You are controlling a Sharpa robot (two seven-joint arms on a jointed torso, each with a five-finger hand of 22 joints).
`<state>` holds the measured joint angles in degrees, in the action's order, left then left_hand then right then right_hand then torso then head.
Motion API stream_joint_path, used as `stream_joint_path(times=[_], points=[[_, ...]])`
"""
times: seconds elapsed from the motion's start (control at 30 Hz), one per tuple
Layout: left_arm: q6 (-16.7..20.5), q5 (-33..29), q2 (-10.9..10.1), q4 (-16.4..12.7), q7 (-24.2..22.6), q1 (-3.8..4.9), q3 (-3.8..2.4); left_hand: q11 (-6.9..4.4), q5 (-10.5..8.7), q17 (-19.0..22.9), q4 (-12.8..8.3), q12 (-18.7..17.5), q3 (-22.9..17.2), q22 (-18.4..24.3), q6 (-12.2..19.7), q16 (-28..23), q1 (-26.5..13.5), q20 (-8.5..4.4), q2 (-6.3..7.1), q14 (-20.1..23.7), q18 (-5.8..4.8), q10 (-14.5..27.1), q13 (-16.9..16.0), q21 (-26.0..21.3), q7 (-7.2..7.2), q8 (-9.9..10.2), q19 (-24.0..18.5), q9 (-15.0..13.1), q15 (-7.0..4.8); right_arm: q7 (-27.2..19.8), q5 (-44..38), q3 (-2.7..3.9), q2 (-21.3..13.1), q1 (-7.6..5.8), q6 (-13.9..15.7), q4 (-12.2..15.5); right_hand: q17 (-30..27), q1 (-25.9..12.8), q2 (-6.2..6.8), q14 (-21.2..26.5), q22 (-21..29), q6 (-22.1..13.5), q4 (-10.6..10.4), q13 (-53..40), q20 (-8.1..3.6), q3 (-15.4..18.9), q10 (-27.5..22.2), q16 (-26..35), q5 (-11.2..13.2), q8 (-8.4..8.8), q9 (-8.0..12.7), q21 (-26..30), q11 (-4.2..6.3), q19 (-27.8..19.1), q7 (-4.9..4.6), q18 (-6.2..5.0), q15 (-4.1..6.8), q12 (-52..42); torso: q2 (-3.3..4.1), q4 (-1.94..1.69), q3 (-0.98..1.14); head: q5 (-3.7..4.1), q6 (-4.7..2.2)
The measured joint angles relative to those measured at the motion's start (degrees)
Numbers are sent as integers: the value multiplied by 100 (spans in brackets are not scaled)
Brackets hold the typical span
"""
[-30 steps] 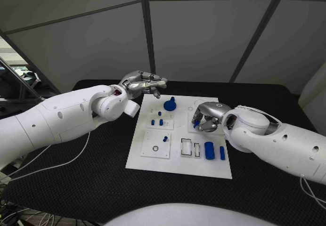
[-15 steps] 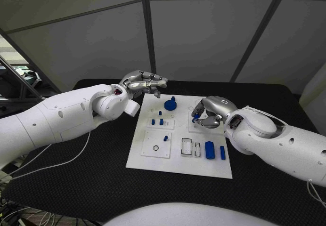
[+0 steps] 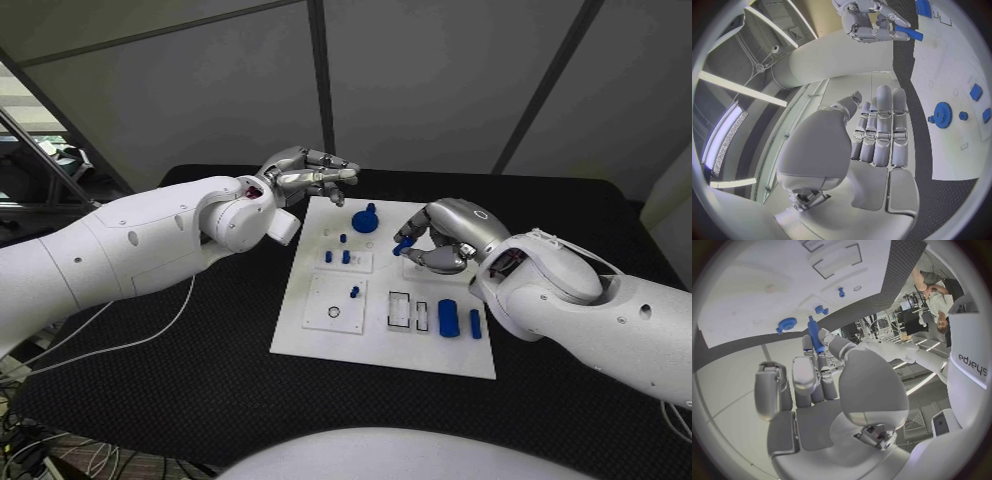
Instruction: Assemble the parts on the task board
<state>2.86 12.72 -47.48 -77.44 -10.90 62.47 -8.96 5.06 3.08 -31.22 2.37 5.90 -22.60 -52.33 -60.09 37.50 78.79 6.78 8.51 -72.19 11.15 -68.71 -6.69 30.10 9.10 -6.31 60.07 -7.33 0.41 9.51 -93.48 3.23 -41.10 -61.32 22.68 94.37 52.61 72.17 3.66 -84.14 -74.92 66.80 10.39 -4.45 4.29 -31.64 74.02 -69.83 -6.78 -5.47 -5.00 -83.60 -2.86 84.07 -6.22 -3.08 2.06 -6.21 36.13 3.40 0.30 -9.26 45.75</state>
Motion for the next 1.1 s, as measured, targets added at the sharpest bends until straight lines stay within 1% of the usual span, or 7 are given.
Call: stream_joint_path(times=[0.03,0.1,0.3,0.37,0.6,0.77,1.1], points=[[-1,0,2,-1,1,0,0,0,0,0,0,0,0,0,0,0,0,0,0,0,0,0,0,0,0,0,0,0,0,-8,35,-4,48,0,-8,6,-13,0,0,0,0,0,1,0,0,0,0,0,0,0,0,0,0,0,0,0,0,0,1,-1,-1,-8,2],[-3,0,8,-3,3,0,0,0,0,0,0,0,0,0,0,0,0,0,0,0,0,0,0,0,0,0,0,0,0,-31,114,-48,179,-7,-32,9,-40,0,0,0,0,0,2,0,0,0,0,0,-10,0,0,0,0,0,0,0,0,0,2,-3,-2,-26,10],[-8,0,41,-1,9,0,0,0,0,0,0,0,0,0,0,0,0,0,0,0,0,0,0,0,0,0,0,0,0,-129,287,-264,574,40,-185,-104,-114,0,0,0,0,-1,9,1,0,5,0,29,-28,3,2,0,0,0,0,0,0,46,5,-6,2,-79,47],[-9,0,55,0,10,0,0,0,0,0,0,0,0,0,0,0,0,0,0,0,0,0,0,0,0,0,0,1,0,-164,328,-317,680,72,-249,-160,-115,0,0,0,0,-2,9,1,0,5,0,29,-28,37,3,0,0,0,0,-1,0,55,5,-7,1,-96,59],[-10,0,98,4,10,6,4,0,0,-1,0,0,0,8,0,0,0,0,0,0,0,0,-7,0,0,0,0,-5,0,-257,379,-388,971,121,-441,-353,-125,3,-2,0,1,-15,9,3,0,5,0,49,-28,39,4,22,0,0,-11,-1,-1,78,5,-10,1,-214,122],[-14,0,124,3,11,14,10,0,0,-1,-16,0,16,8,0,0,0,0,0,0,0,0,-6,-22,0,0,0,-5,0,-296,390,-459,1128,139,-560,-549,-125,23,-23,0,1,-25,9,6,0,6,0,49,-27,67,5,22,0,0,-20,-1,-1,113,5,-8,-2,-261,146],[-20,-7,146,6,10,24,15,0,0,-1,-16,0,15,13,0,-23,0,0,0,0,0,0,-6,-22,0,0,0,-4,0,-329,389,-493,1328,198,-744,-699,-125,23,-22,0,1,-46,7,16,0,7,0,49,-20,71,15,22,0,-1,-39,-1,-1,122,6,-4,-2,-337,203]])
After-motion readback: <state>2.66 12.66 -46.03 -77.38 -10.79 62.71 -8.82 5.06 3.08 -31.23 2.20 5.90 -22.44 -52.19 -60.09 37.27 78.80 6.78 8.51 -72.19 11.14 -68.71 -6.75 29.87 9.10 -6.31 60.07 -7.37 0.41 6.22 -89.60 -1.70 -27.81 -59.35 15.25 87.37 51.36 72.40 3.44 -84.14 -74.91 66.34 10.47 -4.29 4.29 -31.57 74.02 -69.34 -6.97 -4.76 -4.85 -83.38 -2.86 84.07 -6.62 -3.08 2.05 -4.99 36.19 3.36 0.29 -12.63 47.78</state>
